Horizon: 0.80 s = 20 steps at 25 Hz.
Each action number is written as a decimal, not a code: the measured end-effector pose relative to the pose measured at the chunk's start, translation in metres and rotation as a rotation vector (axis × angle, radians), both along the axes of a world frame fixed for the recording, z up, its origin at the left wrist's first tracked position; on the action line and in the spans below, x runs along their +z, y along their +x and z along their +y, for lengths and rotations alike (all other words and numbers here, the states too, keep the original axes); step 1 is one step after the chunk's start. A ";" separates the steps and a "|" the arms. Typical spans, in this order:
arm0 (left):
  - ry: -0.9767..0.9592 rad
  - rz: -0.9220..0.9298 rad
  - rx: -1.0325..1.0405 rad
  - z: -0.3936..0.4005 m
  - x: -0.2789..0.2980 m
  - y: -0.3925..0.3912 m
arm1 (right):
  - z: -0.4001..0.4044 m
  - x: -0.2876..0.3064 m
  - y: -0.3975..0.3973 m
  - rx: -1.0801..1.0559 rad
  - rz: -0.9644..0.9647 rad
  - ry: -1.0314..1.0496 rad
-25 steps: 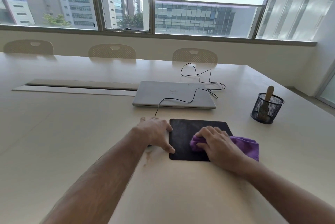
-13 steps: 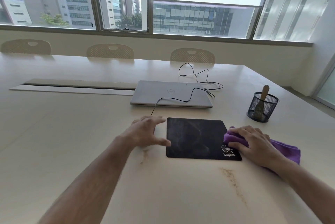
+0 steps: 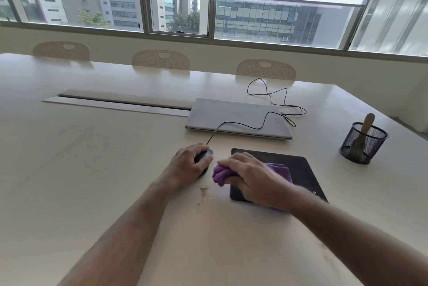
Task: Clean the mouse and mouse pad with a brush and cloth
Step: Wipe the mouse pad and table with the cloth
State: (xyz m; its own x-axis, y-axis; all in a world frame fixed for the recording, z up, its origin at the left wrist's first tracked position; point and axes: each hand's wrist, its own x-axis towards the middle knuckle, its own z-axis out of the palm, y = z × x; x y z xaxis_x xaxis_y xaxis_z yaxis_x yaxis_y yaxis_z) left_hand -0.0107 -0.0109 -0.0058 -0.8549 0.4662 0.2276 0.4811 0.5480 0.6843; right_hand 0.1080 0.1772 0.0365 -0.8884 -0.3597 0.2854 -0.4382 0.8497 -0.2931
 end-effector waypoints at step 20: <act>-0.362 0.104 -0.149 0.010 0.019 -0.011 | -0.053 -0.008 -0.011 0.021 -0.184 0.183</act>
